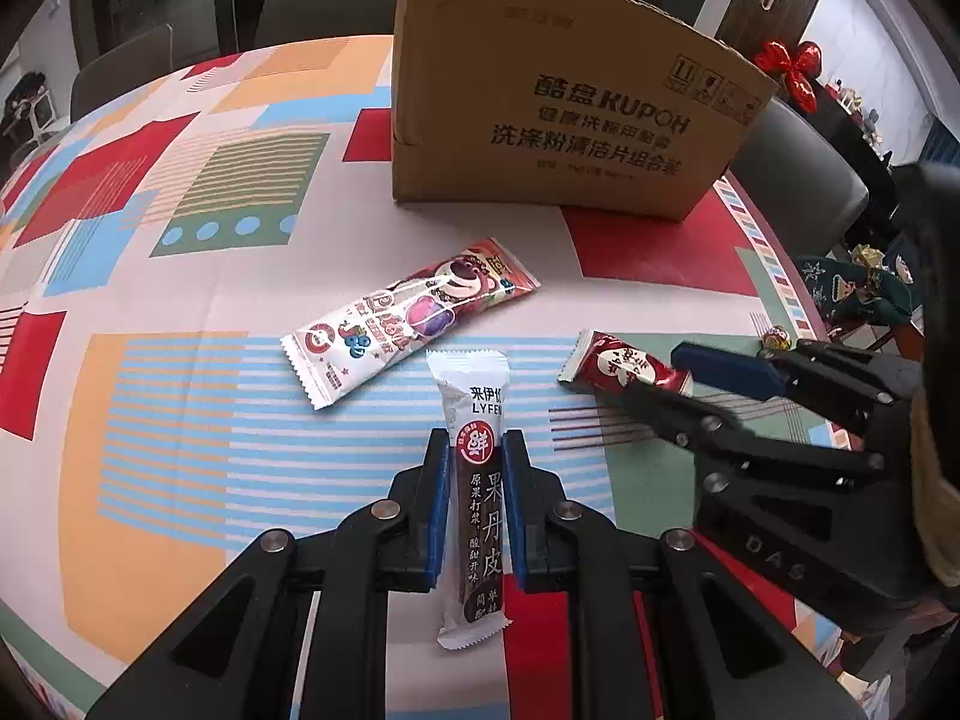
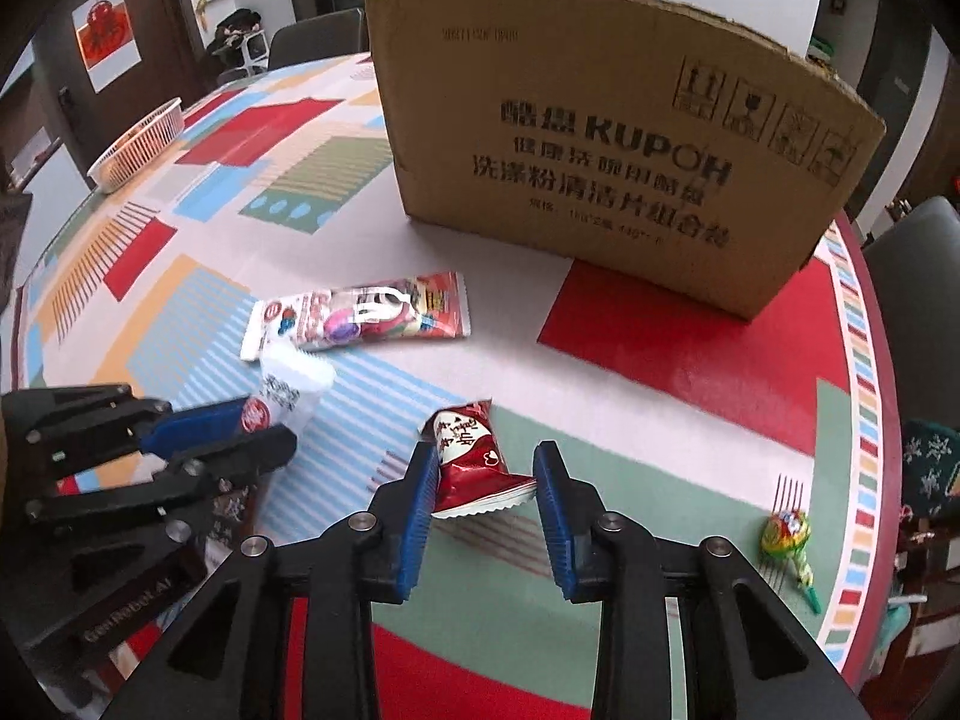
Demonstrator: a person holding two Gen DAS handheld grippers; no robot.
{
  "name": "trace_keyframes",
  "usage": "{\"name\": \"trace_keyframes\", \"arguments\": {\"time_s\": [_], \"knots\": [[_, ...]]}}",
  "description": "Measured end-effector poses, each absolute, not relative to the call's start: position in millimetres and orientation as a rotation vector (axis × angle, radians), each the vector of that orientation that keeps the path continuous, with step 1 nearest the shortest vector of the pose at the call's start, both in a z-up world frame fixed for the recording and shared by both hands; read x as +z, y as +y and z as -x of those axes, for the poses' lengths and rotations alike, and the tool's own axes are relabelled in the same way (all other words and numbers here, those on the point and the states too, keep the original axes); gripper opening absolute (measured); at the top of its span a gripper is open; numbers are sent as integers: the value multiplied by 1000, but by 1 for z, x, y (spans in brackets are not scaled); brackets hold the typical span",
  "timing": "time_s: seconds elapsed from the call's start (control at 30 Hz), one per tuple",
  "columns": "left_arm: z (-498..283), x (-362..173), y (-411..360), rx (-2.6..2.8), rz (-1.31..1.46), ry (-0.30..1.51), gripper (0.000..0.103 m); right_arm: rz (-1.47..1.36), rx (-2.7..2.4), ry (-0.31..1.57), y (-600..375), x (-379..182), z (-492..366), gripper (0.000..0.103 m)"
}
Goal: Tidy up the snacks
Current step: 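Grasp the white LYFEN packet with the left tool while the right tool grasps the red candy, then lift both snacks over the cardboard box and release them inside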
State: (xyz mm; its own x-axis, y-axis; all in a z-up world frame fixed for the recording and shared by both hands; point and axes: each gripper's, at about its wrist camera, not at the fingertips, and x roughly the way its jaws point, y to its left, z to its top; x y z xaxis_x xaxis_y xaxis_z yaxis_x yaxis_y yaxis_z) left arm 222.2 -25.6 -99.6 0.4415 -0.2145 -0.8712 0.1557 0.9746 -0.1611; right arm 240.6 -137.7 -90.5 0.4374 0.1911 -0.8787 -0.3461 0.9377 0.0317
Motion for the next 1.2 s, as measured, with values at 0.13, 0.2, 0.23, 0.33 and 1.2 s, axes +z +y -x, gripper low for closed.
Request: {"name": "trace_keyframes", "arguments": {"time_s": [0.13, 0.2, 0.23, 0.33, 1.2], "knots": [[-219, -103, -26, -231, 58, 1100, 18, 185, 349, 1115, -138, -100, -236, 34], [-218, -105, -25, -231, 66, 1107, 18, 186, 359, 1135, -136, -104, -237, 35], [-219, -106, -24, -230, 69, 1109, 18, 182, 360, 1142, -136, -106, -238, 35], [-219, -109, -22, -229, 77, 1116, 18, 203, 360, 1136, -132, -106, -239, 36], [-217, -78, -18, -244, 106, 1037, 17, 197, 350, 1058, -124, -87, -239, 33]]}}
